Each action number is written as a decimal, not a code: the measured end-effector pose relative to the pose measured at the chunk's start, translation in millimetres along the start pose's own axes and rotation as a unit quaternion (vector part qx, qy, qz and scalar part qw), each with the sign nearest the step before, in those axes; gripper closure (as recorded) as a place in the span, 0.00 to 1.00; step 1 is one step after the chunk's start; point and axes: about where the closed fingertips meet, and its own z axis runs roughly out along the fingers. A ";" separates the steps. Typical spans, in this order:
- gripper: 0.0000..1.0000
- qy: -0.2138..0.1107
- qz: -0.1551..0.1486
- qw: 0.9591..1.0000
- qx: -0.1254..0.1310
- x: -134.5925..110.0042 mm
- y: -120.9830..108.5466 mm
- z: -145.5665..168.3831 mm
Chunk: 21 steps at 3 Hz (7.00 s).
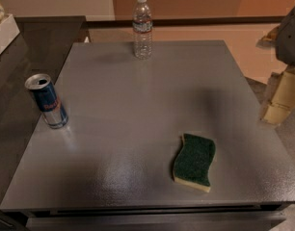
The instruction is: Move water bottle near sponge
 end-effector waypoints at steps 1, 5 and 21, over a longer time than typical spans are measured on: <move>0.00 0.000 0.000 1.000 0.000 0.0 0.0 0.0; 0.00 -0.108 0.043 0.992 0.047 -47.4 -89.8 28.2; 0.65 -0.351 0.137 0.925 0.050 -283.2 -276.1 144.1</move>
Offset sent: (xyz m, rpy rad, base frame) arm 0.0118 0.0006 -0.0032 0.0538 -0.0099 -0.0171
